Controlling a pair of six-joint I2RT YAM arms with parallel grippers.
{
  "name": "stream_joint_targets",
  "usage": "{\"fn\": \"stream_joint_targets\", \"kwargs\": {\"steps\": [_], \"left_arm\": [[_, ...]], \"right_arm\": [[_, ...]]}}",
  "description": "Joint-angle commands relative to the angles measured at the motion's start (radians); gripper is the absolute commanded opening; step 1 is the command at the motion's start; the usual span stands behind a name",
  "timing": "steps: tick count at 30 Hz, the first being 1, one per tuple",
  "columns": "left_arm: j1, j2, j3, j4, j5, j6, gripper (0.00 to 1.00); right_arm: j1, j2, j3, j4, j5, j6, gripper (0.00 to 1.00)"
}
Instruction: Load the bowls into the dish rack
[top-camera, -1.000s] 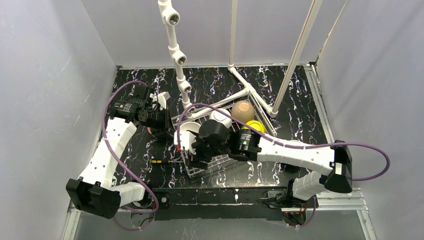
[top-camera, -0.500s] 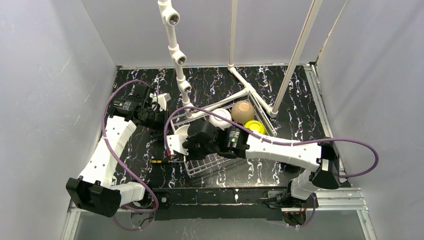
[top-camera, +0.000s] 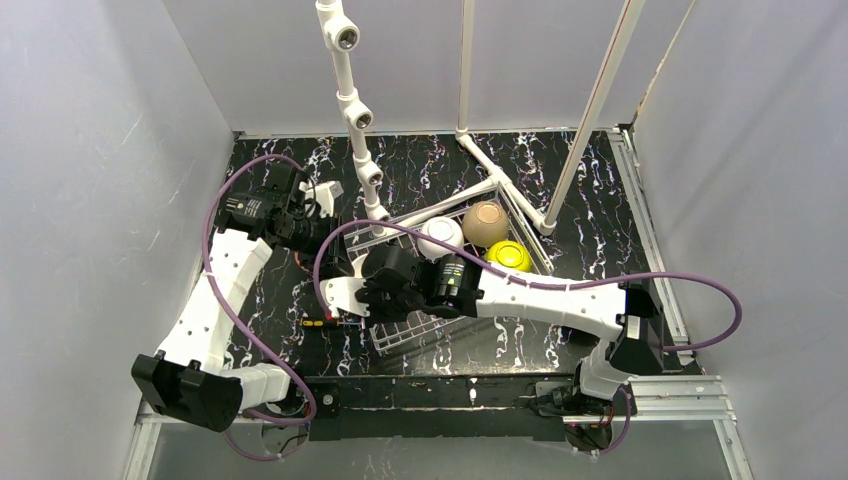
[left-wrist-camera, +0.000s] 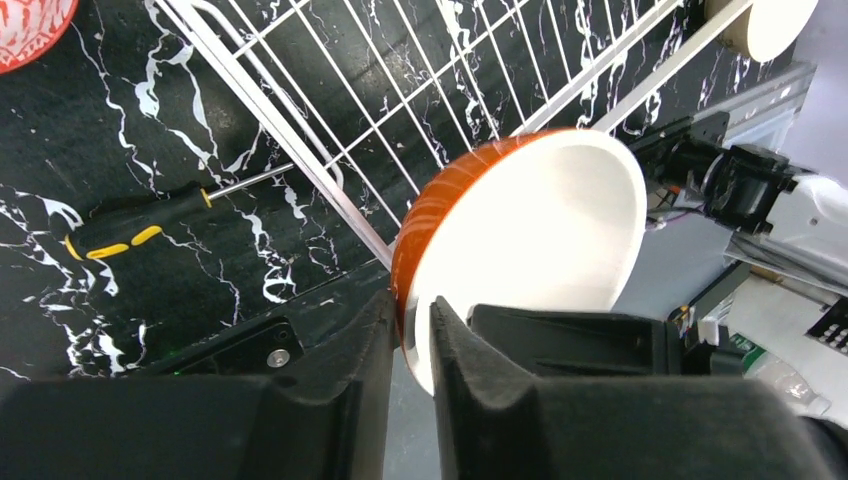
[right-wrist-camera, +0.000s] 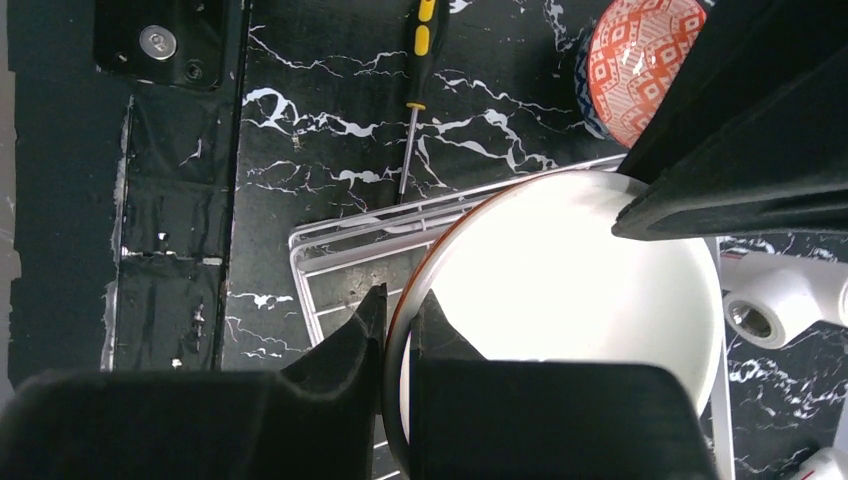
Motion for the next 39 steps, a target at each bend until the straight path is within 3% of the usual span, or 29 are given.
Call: {"fn": "stream_joint_targets", "kwargs": {"steps": [1,3,10,18,22,25,31,35,39], "left_arm": [[-0.004,-0.014,0.043,-0.029,0.058,-0.014,0.28],[-0.005,-0.021,0.045,-0.017,0.051,-0.024,0.4],[-0.005,-0.073,0.012,0.106,0.086,-0.09,0.68],[0.036,-0.137,-0.09,0.262,-0.011,-0.22,0.8],[0.052,-0.166,-0.118,0.301,-0.058,-0.253,0.91],[0.053,-0.191,-0.154,0.32,-0.081,-0.249,0.98],[0.056,-0.206,-0.236,0.325,-0.123,-0.234,0.98],[0.056,-0.226,-0.284,0.353,-0.125,-0.192,0.98],[0.056,-0.243,-0.309,0.369,-0.145,-0.175,0.98]], "right_arm": [[-0.008,-0.029,0.008,0.063,0.043,0.057,0.01],[-0.008,-0.056,-0.032,0.106,0.035,0.081,0.01],[-0.016,-0.16,-0.167,0.201,-0.007,0.2,0.01],[-0.084,-0.329,-0.399,0.423,-0.091,0.462,0.01],[-0.18,-0.365,-0.46,0.529,-0.047,0.641,0.01],[-0.261,-0.414,-0.578,0.747,0.039,0.855,0.01],[-0.333,-0.395,-0.72,1.025,0.112,1.224,0.01],[-0.342,-0.334,-0.758,1.212,0.111,1.365,0.01],[-0.348,-0.261,-0.757,1.268,0.108,1.492,0.01]]}}
